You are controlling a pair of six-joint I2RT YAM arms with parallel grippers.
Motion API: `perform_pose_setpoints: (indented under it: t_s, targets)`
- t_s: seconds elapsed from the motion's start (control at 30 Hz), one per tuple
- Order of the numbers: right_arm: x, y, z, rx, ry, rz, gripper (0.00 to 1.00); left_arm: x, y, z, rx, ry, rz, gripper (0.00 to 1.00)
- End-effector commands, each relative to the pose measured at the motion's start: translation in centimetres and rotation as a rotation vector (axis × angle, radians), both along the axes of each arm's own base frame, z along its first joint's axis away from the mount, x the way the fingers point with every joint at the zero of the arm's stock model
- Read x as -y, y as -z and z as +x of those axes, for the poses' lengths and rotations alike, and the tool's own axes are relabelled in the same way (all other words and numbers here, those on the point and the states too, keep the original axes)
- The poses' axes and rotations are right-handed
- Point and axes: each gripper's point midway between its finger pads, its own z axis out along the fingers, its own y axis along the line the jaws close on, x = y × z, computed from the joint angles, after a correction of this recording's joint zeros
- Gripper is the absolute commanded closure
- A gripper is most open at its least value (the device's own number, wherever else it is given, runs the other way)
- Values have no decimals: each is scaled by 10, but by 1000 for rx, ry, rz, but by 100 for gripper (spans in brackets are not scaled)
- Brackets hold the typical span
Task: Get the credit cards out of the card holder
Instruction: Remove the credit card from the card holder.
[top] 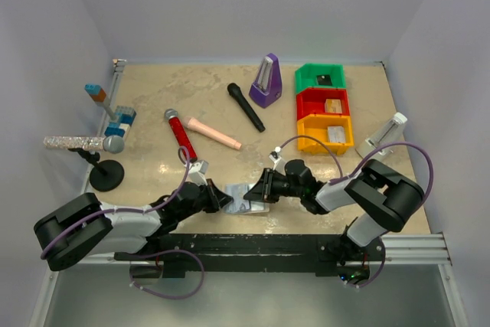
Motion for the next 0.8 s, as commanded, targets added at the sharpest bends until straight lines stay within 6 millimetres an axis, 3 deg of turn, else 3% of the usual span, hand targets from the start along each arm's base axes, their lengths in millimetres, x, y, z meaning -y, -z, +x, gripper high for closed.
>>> perform_pose_setpoints:
  t_s: [0.0,0.77]
  targets:
    - [-8,-26,6,77,-22,75,84,-49,63,-32,-117,-9,209,100]
    - [3,-20,6,70,-1,50,100,-51,64,-32,-122,-23,206,100]
